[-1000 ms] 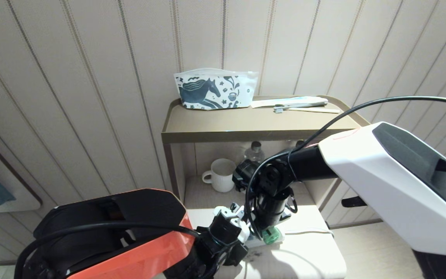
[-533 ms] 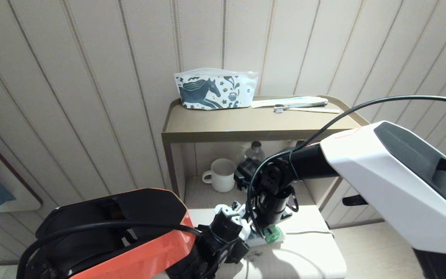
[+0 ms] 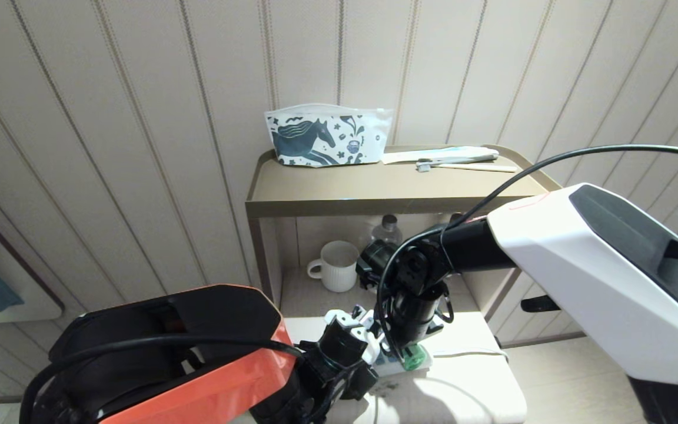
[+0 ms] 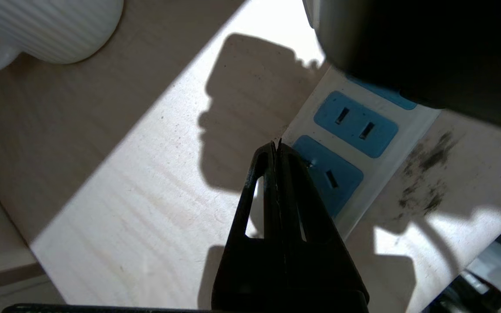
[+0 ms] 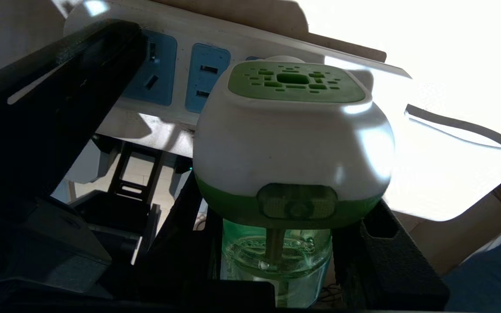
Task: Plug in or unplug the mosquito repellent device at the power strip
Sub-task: Hold the socket with your left hand and unplug it with your right hand
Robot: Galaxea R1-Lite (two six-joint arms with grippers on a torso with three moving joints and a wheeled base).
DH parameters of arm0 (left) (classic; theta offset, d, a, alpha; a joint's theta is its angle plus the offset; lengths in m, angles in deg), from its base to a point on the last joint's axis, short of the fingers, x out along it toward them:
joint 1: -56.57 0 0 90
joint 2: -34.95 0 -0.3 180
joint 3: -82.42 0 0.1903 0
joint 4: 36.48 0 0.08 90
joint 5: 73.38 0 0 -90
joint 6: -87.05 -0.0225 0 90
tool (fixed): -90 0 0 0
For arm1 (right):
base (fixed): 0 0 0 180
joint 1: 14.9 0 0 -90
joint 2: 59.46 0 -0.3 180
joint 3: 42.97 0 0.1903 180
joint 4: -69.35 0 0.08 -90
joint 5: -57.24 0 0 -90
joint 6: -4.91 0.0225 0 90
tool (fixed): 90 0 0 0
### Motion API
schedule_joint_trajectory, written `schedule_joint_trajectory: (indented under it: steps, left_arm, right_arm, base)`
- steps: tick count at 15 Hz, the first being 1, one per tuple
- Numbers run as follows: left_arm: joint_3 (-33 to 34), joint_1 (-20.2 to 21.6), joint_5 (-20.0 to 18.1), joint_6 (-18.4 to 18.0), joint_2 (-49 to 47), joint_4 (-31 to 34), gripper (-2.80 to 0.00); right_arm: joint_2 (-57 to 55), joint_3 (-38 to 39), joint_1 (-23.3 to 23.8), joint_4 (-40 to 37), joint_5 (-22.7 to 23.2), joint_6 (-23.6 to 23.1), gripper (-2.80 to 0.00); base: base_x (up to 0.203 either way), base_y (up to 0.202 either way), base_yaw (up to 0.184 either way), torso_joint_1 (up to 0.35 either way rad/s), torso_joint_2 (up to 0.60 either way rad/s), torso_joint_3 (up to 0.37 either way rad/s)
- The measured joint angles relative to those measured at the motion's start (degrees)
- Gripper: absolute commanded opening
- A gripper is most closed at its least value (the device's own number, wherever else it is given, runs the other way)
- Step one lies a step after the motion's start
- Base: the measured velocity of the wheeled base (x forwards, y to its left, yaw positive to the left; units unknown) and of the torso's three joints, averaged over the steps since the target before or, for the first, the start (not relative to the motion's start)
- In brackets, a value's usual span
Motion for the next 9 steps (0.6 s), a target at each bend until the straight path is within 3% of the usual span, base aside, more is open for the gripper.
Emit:
schedule_joint_trajectory:
  steps: [5, 9]
  left_arm:
    - [0.4, 0.1, 0.0, -5.8, 0.9, 3.7, -2.8]
    - [1.6, 0.1, -1.4, -6.3, 1.5, 4.1, -2.8]
  right_arm:
    - [-0.1, 0.5, 0.2, 0.1, 0.2, -0.1, -2.8]
    - [-0.2, 0.6, 0.2, 0.2, 0.3, -0.1, -2.8]
  base:
    - [0.0, 0.0, 0.0, 0.0, 0.0, 0.0]
    - [0.0, 0.0, 0.0, 0.0, 0.0, 0.0]
